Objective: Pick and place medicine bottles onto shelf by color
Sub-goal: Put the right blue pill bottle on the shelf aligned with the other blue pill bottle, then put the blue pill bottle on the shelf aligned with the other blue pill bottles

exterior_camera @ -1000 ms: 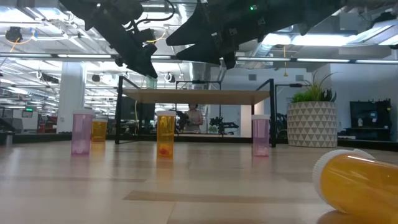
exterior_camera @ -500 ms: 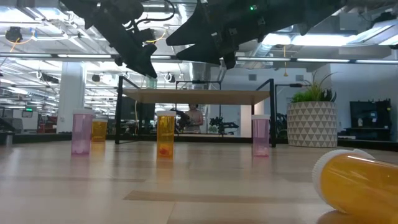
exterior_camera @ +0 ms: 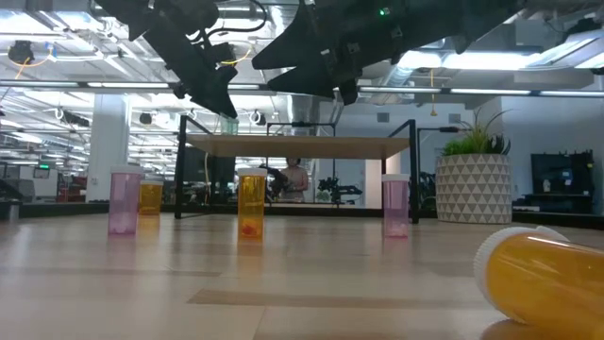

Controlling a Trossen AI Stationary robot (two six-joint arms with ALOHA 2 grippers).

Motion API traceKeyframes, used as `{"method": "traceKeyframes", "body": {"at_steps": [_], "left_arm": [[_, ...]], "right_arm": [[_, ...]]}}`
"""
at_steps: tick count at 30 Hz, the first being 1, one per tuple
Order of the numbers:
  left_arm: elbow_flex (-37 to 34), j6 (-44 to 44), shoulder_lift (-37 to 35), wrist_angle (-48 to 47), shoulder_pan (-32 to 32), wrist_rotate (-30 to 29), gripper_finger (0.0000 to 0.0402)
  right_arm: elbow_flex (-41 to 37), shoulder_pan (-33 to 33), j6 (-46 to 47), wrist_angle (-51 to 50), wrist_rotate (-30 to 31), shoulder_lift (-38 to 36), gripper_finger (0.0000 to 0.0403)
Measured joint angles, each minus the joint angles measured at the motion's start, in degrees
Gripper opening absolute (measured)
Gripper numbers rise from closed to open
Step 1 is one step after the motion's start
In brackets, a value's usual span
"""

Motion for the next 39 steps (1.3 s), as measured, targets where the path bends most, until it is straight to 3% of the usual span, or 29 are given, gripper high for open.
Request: {"method": "traceKeyframes", "body": {"at_steps": [17, 23, 32, 39], "left_arm": [[0.02, 0.46, -0.04, -0.18, 0.13, 0.18, 0.0215], [0.02, 0.48, -2.94, -0.28, 0.12, -1.31, 0.0225], [0.09, 0.24, -13.65, -4.36, -0.01, -2.63, 0.0227], [0.09, -0.55, -20.58, -6.44, -4.15, 5.59, 0.0226]], "right_arm": [[0.0, 0.0, -0.02, -0.03, 0.0, 0.0, 0.0255], [0.0, 0.0, -0.02, -0.16, 0.0, 0.0, 0.0255], [0.0, 0.0, -0.02, -0.45, -0.02, 0.0, 0.0255], [0.0, -0.13, -0.47, -0.38, -0.02, 0.0, 0.0255]]}}
